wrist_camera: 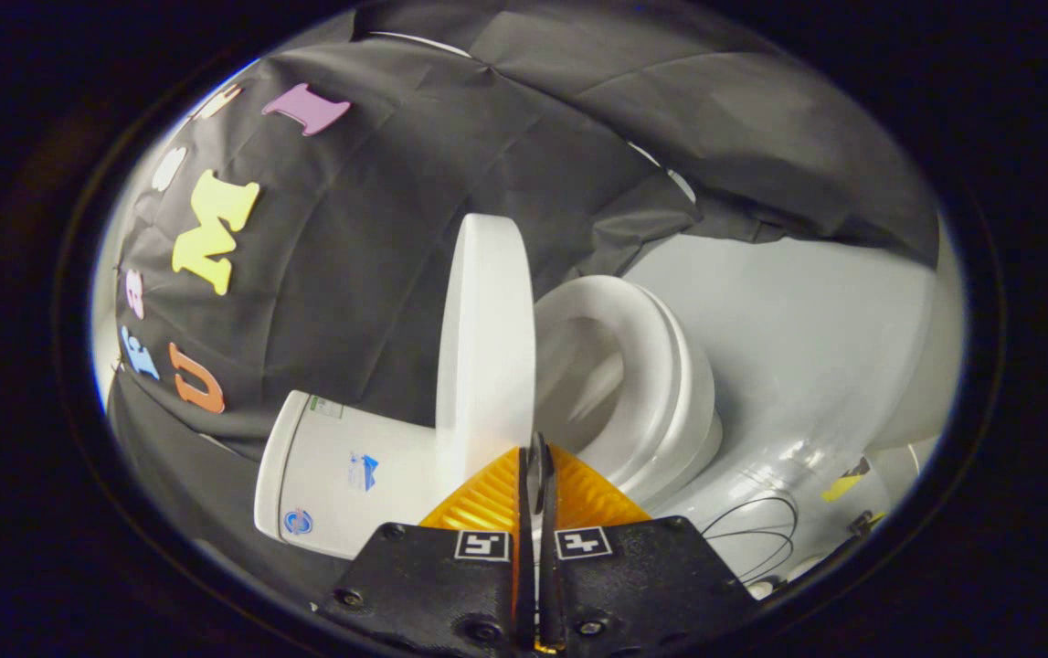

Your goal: Open the toilet lid.

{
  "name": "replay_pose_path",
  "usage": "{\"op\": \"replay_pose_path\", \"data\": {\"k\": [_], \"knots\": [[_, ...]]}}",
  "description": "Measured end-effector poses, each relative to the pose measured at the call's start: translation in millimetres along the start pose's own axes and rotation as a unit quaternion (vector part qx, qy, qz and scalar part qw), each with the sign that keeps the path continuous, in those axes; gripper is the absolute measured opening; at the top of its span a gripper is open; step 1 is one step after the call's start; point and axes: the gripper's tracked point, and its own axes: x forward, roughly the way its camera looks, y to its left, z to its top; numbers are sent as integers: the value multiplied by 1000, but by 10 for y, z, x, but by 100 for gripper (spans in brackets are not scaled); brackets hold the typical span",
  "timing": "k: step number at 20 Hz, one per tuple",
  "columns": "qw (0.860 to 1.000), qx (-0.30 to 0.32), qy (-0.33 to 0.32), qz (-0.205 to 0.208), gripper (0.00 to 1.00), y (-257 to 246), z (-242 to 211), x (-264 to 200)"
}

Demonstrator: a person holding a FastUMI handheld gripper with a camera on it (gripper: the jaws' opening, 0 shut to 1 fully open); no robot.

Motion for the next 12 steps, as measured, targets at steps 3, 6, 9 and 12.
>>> {"op": "replay_pose_path", "data": {"k": [3, 6, 9, 12], "knots": [[1000, -28, -9, -2, 5, 148, 17, -77], [999, -41, -12, 3, 5, 318, 23, -122], [998, -63, -19, -8, 5, 384, 20, -148], [997, -73, -23, -9, 5, 497, 15, -199]]}}
